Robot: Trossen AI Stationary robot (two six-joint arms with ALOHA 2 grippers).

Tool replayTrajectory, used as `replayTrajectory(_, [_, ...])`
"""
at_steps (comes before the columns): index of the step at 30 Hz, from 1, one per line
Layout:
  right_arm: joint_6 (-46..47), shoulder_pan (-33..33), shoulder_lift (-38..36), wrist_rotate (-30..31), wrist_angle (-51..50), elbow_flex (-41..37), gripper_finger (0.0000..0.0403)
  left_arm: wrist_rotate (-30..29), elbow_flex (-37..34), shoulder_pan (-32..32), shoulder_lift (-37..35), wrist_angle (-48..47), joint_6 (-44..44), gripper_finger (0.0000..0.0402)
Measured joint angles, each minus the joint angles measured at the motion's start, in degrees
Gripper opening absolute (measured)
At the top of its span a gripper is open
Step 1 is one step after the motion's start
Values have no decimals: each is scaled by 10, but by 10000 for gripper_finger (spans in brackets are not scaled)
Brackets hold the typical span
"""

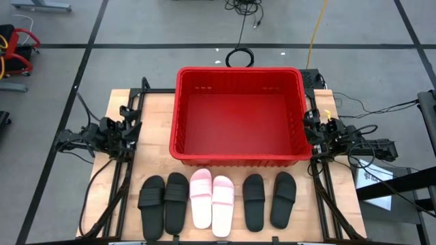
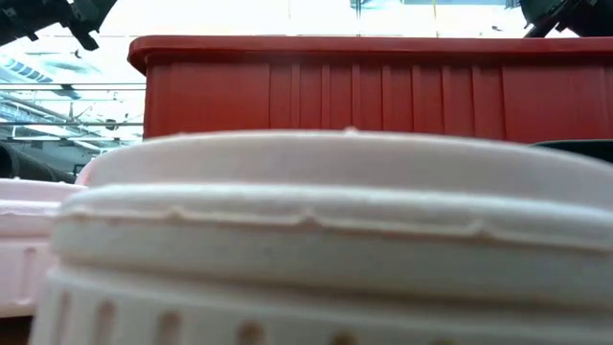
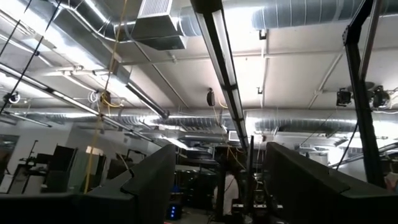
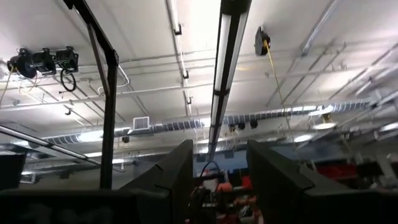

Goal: Pick and place slides into bin
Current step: Put the black slide into the red bin

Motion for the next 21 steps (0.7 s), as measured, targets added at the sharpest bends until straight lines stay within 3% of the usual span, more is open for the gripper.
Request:
replayTrajectory(8, [-16,0,2,-6,1,0,141,1,3,0,0,-16,-6,255])
replayTrajectory(12, [-27,0,2,-30,13,14,141,3,43,0,11,-95,-21,255])
replayTrajectory(16, [-24,0,13,-32,-30,49,141,12,97,0,54,-157,-33,255])
replayTrajectory(21, [-38,0,38,-32,-113,110,141,-1,141,0,123,-164,-40,255])
